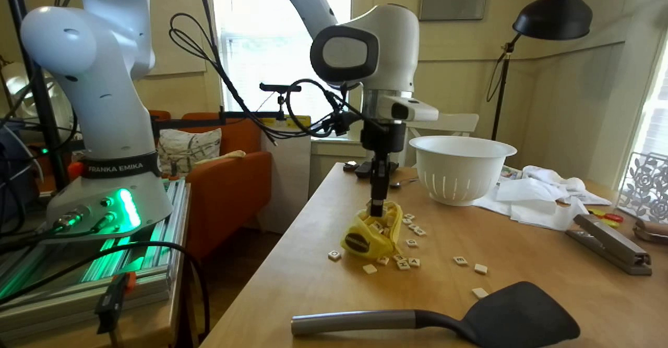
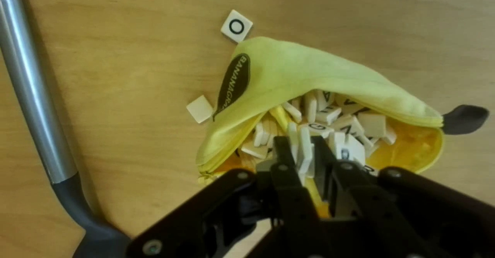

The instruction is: Remove the objects from the bag then move the bag forward

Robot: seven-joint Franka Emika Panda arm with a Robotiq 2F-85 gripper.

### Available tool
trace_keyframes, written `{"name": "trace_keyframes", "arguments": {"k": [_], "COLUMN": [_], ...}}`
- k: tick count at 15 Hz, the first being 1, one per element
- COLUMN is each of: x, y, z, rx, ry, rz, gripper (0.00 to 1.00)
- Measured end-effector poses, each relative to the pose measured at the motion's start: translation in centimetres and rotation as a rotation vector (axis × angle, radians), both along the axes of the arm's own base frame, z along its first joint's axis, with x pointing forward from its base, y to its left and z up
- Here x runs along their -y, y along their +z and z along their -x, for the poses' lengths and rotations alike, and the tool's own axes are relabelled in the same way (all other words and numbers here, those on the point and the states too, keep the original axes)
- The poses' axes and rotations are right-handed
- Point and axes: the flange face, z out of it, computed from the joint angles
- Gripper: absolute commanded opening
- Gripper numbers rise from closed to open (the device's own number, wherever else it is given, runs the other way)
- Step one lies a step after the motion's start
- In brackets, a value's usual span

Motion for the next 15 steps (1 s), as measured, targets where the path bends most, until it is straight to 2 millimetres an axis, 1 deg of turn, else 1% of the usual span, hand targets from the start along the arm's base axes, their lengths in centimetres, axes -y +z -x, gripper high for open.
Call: {"name": "trace_keyframes", "arguments": {"k": [3, 11, 15], "x": [0.3, 0.4, 0.8], "y": [0.6, 0.8, 1.6], "z": [-0.6, -0.9, -1.6], "rx": [-0.007, -0.019, -0.019], "ry": [-0.005, -0.005, -0.016], "rz": [-0.004, -0.01, -0.019], "gripper": [0.04, 0.04, 0.04]}}
